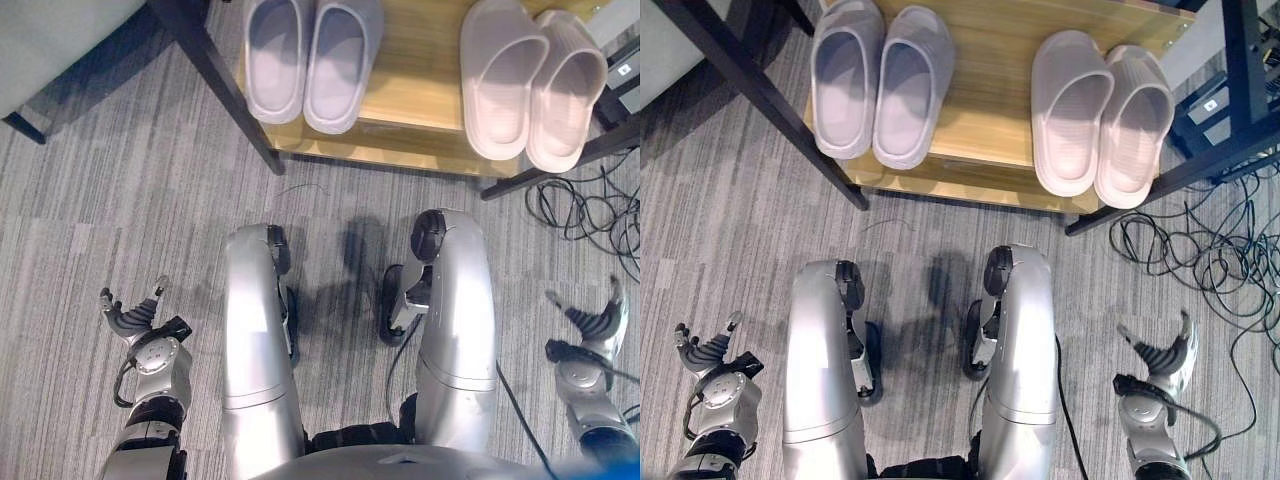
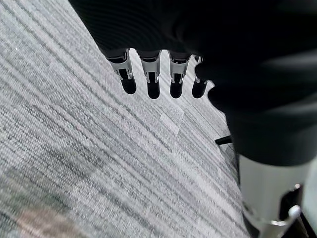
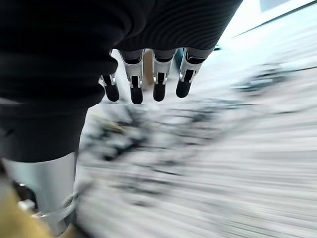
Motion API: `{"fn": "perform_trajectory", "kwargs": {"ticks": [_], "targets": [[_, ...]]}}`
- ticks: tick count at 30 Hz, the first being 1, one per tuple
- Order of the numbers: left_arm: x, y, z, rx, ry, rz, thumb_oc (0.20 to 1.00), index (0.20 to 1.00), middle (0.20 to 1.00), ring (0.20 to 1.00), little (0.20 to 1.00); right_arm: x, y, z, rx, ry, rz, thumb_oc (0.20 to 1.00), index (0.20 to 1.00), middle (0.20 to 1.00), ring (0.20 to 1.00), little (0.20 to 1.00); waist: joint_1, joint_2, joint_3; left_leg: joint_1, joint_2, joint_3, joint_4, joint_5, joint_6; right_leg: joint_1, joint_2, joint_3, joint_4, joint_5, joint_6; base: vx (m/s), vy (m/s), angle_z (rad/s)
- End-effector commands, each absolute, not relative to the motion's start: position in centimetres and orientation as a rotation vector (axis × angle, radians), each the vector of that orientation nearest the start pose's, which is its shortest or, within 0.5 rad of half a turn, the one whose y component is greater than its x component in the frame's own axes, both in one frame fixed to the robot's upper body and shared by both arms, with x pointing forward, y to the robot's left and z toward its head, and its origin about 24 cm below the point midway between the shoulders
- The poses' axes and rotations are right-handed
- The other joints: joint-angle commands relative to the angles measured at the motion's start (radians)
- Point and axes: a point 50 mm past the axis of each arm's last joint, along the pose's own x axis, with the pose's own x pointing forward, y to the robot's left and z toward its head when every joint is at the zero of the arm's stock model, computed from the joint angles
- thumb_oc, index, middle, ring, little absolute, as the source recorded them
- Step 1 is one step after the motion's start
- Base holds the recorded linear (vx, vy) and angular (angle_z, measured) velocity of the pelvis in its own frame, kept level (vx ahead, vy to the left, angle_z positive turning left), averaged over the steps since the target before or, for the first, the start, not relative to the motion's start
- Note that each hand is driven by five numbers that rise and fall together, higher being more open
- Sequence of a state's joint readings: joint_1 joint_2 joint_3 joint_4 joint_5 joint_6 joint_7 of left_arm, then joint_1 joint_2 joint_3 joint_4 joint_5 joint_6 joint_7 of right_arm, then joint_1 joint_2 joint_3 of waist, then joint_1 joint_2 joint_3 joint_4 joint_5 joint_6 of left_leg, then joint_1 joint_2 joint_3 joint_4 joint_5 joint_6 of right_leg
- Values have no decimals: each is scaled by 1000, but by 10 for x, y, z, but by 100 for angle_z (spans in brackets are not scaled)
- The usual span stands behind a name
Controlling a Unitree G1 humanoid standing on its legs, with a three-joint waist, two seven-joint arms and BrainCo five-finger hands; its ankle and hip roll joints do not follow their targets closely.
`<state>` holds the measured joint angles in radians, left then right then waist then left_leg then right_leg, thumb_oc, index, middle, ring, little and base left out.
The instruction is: Arrange the slippers neatly on the shoe rack.
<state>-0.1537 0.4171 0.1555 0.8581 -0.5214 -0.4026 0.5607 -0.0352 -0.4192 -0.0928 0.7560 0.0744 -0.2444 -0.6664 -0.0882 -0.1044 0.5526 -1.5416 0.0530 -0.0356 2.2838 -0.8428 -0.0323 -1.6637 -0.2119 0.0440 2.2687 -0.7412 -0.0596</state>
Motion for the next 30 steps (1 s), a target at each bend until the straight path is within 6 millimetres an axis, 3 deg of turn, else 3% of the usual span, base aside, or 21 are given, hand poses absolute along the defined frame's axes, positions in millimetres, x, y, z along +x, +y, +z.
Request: {"fn": "perform_trajectory", "kwargs": {"ticks": [1,3,5,7,8,9,15,16,18,20,21,22,23,28,30], "targets": [[222,354,-2,66,104,980,1000,1000,1000,1000,1000,215,-325,-16,-354,216,-874,1000,1000,1000,1000,1000,77,-43,-33,-28,-44,-172,-307,192,-40,129,-40,144,-232,109,63,-306,111,-33],[244,345,9,37,53,914,1000,1000,1000,1000,1000,219,-316,-45,-350,397,-814,1000,1000,1000,1000,1000,90,-13,-52,-28,-47,-174,-530,312,-34,160,-50,55,-447,167,74,-300,96,-20],[246,343,4,29,84,906,1000,1000,1000,1000,1000,208,-308,-67,-352,523,-767,1000,1000,1000,1000,1000,86,-6,-101,-28,-48,-177,-628,357,-31,163,-71,18,-535,187,76,-90,19,46],[243,337,-8,36,140,878,1000,1000,1000,1000,1000,191,-301,-87,-383,647,-721,1000,1000,1000,1000,1000,82,6,-171,-28,-42,-178,-727,405,-30,175,-95,-30,-643,214,75,-65,34,45],[232,328,-30,84,251,853,1000,1000,1000,1000,1000,175,-294,-102,-454,746,-660,1000,1000,1000,1000,1000,80,19,-230,36,-23,-163,-871,459,-28,250,-105,-82,-802,264,83,-98,76,10],[227,326,-37,93,288,842,1000,1000,1000,1000,1000,167,-293,-108,-476,788,-643,1000,1000,1000,1000,1000,81,21,-238,74,-19,-159,-914,474,-29,288,-105,-96,-847,278,87,-113,92,1],[194,299,-84,186,540,694,1000,1000,1000,1000,1000,127,-291,-130,-520,1000,-554,1000,1000,1000,1000,1000,85,25,-289,372,3,-124,-1221,565,-31,580,-98,-165,-1174,371,110,-35,10,1],[182,294,-96,247,625,634,1000,1000,1000,1000,1000,115,-294,-133,-514,1050,-552,1000,1000,1000,1000,1000,83,26,-300,494,18,-113,-1334,591,-27,696,-96,-185,-1286,402,120,89,12,1],[165,291,-108,278,715,588,1000,1000,1000,1000,1000,104,-296,-136,-498,1092,-545,1000,1000,1000,1000,1000,82,27,-321,608,24,-108,-1440,615,-26,805,-88,-209,-1380,431,137,152,-8,-1],[136,286,-126,332,865,522,1000,1000,1000,1000,1000,87,-294,-142,-477,1158,-512,1000,1000,1000,1000,1000,82,25,-352,805,28,-89,-1613,667,-37,1001,-64,-246,-1546,479,160,297,-57,-6],[111,280,-139,313,982,495,1000,1000,1000,1000,1000,78,-289,-147,-433,1202,-496,1000,1000,1000,1000,1000,82,28,-378,996,20,-66,-1812,747,-53,1207,-42,-288,-1763,563,176,257,-67,-24],[111,280,-139,313,982,495,1000,1000,1000,1000,1000,78,-289,-147,-433,1202,-496,1000,1000,1000,1000,1000,83,28,-375,1000,20,-66,-1815,747,-53,1212,-42,-289,-1765,564,176,316,-55,-26],[97,274,-146,297,1046,462,1000,1000,1000,1000,1000,71,-286,-150,-416,1236,-469,1000,1000,1000,1000,1000,83,37,-391,1110,17,-56,-1927,779,-58,1309,-25,-297,-1864,609,192,228,-23,-8],[79,255,-157,309,1140,308,1000,1000,1000,1000,1000,68,-278,-154,-421,1285,-362,1000,1000,1000,1000,1000,89,63,-464,1383,21,-16,-2237,900,-69,1546,12,-316,-2153,750,228,232,-31,-13],[74,251,-159,319,1163,274,1000,1000,1000,1000,1000,62,-273,-157,-409,1310,-328,1000,1000,1000,1000,1000,92,71,-494,1455,17,-8,-2327,912,-65,1601,25,-317,-2227,781,235,119,-33,-1]]}}
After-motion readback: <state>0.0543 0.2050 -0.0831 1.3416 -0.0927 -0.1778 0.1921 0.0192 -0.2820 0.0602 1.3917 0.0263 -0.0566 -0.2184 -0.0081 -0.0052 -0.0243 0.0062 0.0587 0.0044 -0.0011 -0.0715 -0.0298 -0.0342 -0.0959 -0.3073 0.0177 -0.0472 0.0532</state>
